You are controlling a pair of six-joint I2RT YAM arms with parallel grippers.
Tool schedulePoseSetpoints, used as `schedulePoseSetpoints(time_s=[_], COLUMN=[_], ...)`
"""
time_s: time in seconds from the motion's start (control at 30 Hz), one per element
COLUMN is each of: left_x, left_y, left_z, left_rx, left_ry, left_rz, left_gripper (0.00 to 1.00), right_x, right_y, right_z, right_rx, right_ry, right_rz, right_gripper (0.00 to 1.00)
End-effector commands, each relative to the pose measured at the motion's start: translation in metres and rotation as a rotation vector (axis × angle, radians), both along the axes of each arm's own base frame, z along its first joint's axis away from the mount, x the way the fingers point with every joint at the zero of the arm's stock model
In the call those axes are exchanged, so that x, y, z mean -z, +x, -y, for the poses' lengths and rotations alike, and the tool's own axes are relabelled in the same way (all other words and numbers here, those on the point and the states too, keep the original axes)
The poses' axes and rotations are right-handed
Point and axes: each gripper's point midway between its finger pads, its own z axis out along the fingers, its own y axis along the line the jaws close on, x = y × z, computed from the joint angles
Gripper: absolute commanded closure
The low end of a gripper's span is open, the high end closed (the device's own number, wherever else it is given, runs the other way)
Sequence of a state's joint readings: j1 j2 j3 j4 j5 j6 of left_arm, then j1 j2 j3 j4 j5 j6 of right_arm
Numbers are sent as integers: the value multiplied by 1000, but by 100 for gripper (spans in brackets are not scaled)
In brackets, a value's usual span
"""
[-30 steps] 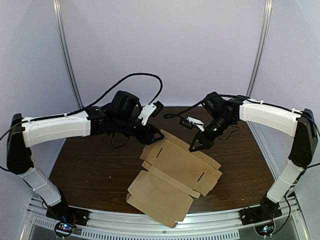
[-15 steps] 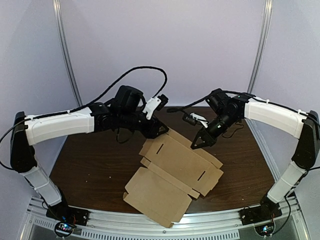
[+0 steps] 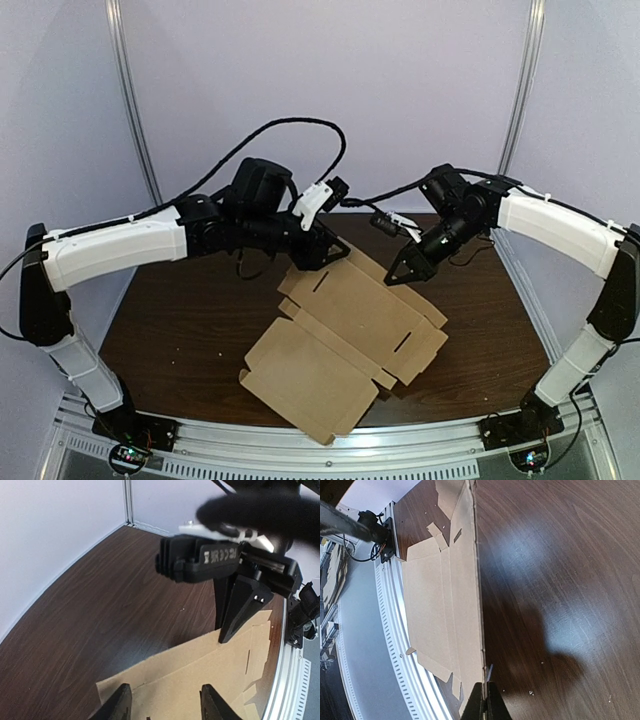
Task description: Fold the paper box
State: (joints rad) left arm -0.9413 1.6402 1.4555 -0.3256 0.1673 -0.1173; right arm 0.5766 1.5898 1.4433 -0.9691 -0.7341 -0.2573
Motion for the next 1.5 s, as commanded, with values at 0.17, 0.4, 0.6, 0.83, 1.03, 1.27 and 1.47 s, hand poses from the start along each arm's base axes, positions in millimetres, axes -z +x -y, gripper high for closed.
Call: schedulePoseSetpoints(time_s=[0.17,0.4,0.6,0.83,1.03,1.27,1.47], left_x=[-42,-73,-65,-57,-59,-51,-40], left_y=[17,25,12,3,-11,-26,-36], left_z=[-12,-17,0,9,14,22,28], left_rx=[-101,-132,-25,44,110,157,173], left_ry=[-3,-13,-12,-14,-30,-25,-29], left_rz=[140,237,176,136,102,70,37], left_gripper=[48,47,46,47,50,52,54], right_x=[-51,-60,-68,-72,-74,-78,-80], right_y=[4,3,1,-3,-2,0,-1], right_z=[3,4,4,4,3,0,0], right_rx=[7,10,8,-1,7,11,14], right_ry=[67,86,107,120,127,146,156], right_rz=[118,137,150,155,153,144,136], right_gripper=[100,100,100,100,100,100,100])
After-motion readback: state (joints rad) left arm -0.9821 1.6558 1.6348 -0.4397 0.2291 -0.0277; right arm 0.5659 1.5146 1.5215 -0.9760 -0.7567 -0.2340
